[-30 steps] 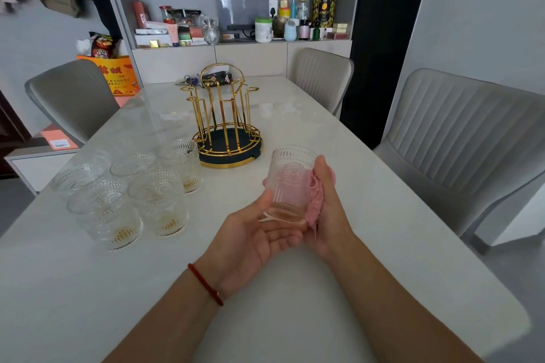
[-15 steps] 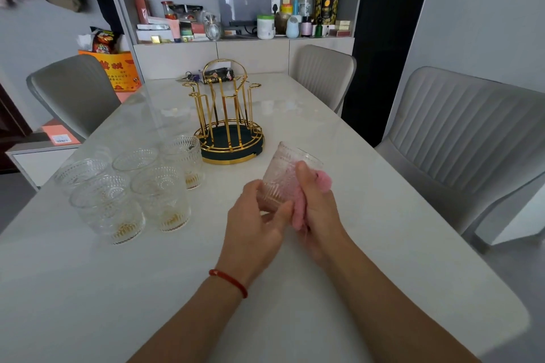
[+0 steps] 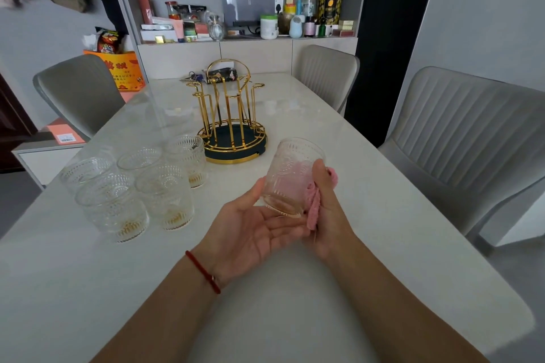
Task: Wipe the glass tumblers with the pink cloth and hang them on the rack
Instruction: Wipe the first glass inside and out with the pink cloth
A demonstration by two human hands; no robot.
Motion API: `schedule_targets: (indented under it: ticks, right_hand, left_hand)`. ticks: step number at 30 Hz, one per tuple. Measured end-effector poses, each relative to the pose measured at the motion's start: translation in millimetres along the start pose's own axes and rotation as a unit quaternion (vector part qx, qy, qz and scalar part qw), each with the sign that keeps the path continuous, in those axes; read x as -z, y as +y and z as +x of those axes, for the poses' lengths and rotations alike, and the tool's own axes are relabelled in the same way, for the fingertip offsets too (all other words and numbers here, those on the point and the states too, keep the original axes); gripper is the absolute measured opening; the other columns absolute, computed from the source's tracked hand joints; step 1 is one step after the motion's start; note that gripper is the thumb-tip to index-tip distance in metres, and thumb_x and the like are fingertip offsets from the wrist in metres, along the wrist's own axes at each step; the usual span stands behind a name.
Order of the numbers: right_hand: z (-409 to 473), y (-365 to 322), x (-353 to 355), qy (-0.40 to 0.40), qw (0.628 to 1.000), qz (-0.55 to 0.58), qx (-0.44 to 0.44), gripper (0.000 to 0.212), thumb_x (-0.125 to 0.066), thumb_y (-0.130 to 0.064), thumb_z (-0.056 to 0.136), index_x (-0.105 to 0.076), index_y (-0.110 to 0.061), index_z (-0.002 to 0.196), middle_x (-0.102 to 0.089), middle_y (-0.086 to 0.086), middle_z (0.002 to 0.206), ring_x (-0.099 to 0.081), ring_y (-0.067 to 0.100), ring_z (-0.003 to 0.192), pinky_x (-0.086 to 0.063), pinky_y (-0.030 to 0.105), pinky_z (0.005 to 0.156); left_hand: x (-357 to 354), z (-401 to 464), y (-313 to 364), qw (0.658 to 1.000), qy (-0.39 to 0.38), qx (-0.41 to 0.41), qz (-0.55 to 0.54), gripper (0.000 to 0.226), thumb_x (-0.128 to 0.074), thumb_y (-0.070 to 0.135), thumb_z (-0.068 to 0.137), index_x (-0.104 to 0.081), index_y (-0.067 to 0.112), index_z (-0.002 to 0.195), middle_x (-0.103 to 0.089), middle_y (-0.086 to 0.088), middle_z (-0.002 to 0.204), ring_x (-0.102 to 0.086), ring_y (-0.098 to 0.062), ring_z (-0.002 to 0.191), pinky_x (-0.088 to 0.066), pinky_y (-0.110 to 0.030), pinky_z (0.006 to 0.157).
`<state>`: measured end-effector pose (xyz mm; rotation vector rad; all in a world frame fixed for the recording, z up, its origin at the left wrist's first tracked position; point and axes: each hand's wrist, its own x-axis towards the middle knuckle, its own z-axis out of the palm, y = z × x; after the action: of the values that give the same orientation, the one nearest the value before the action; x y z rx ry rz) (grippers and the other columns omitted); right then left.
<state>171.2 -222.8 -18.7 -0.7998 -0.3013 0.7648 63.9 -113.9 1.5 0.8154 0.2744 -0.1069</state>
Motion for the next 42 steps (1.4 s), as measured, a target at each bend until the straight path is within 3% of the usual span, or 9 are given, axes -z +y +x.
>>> schedule_targets:
  ticks: [3, 7, 13, 17, 24, 30, 35, 37, 42]
  right_hand:
    - [5, 3, 2, 0.038, 0.996, -0.037, 0.069, 0.081, -0.085, -0.057, 0.072, -0.061, -0.004, 0.127, -0.075, 0.02, 0.117, -0.073, 0.039, 0.107, -0.062, 0.052, 0.088]
    - [7, 7, 2, 0.071, 0.982, -0.116, 0.127, 0.041, -0.084, -0.048, 0.08, -0.07, -0.011, 0.09, -0.072, 0.008, 0.072, -0.073, 0.021, 0.071, -0.06, 0.053, 0.084]
    - [-2, 0, 7, -0.05, 0.996, -0.072, -0.007, 0.113, -0.089, -0.071, 0.054, -0.059, 0.0, 0.137, -0.068, 0.031, 0.127, -0.073, 0.041, 0.107, -0.062, 0.049, 0.091]
    - [0, 1, 6, -0.021, 0.997, -0.076, 0.028, 0.112, -0.092, -0.067, 0.053, -0.058, -0.001, 0.137, -0.067, 0.029, 0.131, -0.072, 0.039, 0.111, -0.062, 0.045, 0.088]
    - [4, 7, 1, 0.06, 0.973, -0.172, 0.144, 0.058, -0.079, -0.045, 0.081, -0.065, -0.005, 0.12, -0.078, 0.009, 0.098, -0.076, 0.028, 0.093, -0.063, 0.046, 0.082]
    - [-1, 3, -4, 0.021, 0.997, -0.058, 0.049, 0.114, -0.087, -0.076, 0.052, -0.058, -0.008, 0.139, -0.069, 0.023, 0.131, -0.07, 0.039, 0.118, -0.063, 0.045, 0.086]
    - [-3, -4, -2, 0.02, 1.0, -0.013, 0.017, 0.091, -0.056, -0.075, 0.077, -0.059, -0.01, 0.14, -0.068, 0.017, 0.135, -0.065, 0.034, 0.126, -0.055, 0.049, 0.105]
    - [-1, -8, 2, 0.019, 0.999, 0.021, 0.033, 0.104, -0.066, -0.076, 0.076, -0.05, -0.002, 0.148, -0.059, 0.02, 0.145, -0.055, 0.035, 0.137, -0.04, 0.054, 0.118]
    - [4, -22, 11, 0.101, 0.99, 0.07, 0.075, 0.091, -0.057, -0.076, 0.088, -0.049, -0.01, 0.151, -0.065, 0.015, 0.141, -0.061, 0.03, 0.132, -0.047, 0.048, 0.113]
  left_hand:
    - [-3, 7, -8, 0.98, 0.108, -0.088, 0.139, 0.064, -0.064, 0.052, 0.096, -0.065, -0.004, 0.126, -0.072, -0.027, 0.115, -0.076, -0.034, 0.096, -0.063, -0.039, 0.077]
    - [-4, 14, -27, 0.913, 0.201, -0.234, 0.267, 0.067, -0.086, 0.042, 0.072, -0.062, 0.001, 0.119, -0.077, -0.02, 0.109, -0.078, -0.026, 0.094, -0.064, -0.041, 0.086]
    - [-1, 6, -6, 0.993, 0.027, -0.094, 0.058, 0.053, -0.062, 0.043, 0.094, -0.075, -0.004, 0.115, -0.072, -0.03, 0.111, -0.075, -0.028, 0.085, -0.064, -0.033, 0.076]
    - [0, 2, -2, 0.999, 0.005, -0.034, -0.007, 0.059, -0.061, 0.045, 0.091, -0.074, -0.007, 0.118, -0.07, -0.03, 0.116, -0.076, -0.029, 0.088, -0.065, -0.033, 0.079]
    - [-3, 11, -20, 0.965, 0.121, -0.205, 0.113, 0.055, -0.073, 0.032, 0.088, -0.053, -0.004, 0.124, -0.076, -0.026, 0.109, -0.076, -0.035, 0.098, -0.063, -0.039, 0.083]
    - [5, 4, -7, 0.994, 0.007, -0.101, 0.027, 0.057, -0.064, 0.041, 0.097, -0.06, 0.001, 0.137, -0.067, -0.031, 0.123, -0.072, -0.033, 0.096, -0.063, -0.037, 0.08]
    - [16, 2, -3, 0.996, -0.001, -0.069, 0.051, 0.066, -0.063, 0.041, 0.09, -0.055, 0.0, 0.142, -0.063, -0.037, 0.126, -0.07, -0.04, 0.102, -0.063, -0.042, 0.083]
    - [25, 1, -3, 0.995, 0.006, -0.077, 0.061, 0.063, -0.063, 0.036, 0.09, -0.056, 0.001, 0.142, -0.064, -0.034, 0.129, -0.068, -0.042, 0.109, -0.062, -0.046, 0.09]
    - [39, -1, 1, 0.99, 0.045, -0.107, 0.074, 0.066, -0.08, 0.025, 0.082, -0.061, -0.003, 0.138, -0.061, -0.031, 0.138, -0.067, -0.036, 0.103, -0.062, -0.042, 0.084]
